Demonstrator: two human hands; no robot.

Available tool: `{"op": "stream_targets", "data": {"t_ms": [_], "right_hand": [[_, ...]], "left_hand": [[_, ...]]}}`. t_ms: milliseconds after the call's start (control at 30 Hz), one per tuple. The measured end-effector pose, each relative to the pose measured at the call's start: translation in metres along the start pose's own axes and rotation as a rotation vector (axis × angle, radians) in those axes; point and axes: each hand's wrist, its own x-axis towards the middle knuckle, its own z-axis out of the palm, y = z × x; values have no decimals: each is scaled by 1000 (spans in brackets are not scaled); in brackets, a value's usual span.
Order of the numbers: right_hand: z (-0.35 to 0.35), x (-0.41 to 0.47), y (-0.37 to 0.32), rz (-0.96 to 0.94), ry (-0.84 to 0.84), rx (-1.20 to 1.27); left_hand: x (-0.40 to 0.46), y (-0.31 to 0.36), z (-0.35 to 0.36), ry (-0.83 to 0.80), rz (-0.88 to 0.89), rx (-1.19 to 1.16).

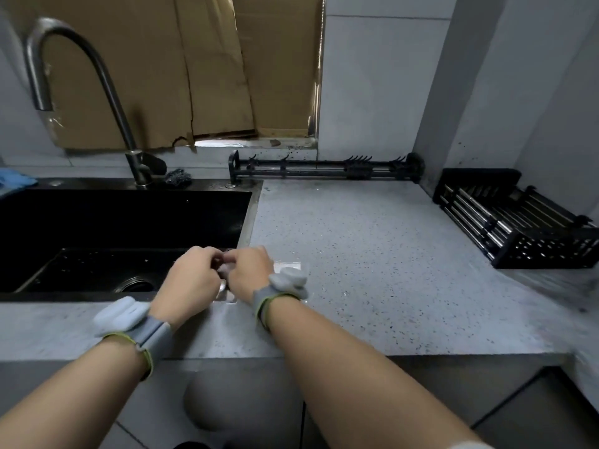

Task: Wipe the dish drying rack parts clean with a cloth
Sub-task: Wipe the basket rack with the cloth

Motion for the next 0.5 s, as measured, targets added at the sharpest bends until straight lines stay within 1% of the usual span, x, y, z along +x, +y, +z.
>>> {"op": "stream_targets", "data": {"t_ms": [33,100,167,200,300,400,467,500], "right_hand": [[1,3,-6,51,20,100],[-18,4,-13,64,28,242],[-52,-1,-7,49,18,326],[-71,-5,4,49,30,331],[-124,-36,58,108,184,232],[-164,-89,120,258,363,74],[-175,-127,149,353,389,-26],[-175,-142,157,379,357,-73]], "left_hand": [[-2,-4,-3,16,-13,12],[-5,-9,-5,20,14,42],[-10,-12,-3,-3,104,56],[-12,-13,-1,-20,155,70],[-18,-17,7,-91,233,103],[-20,-16,9,-107,254,99],[-22,-14,9,-116,262,107],[-23,-12,9,-125,261,113]]}}
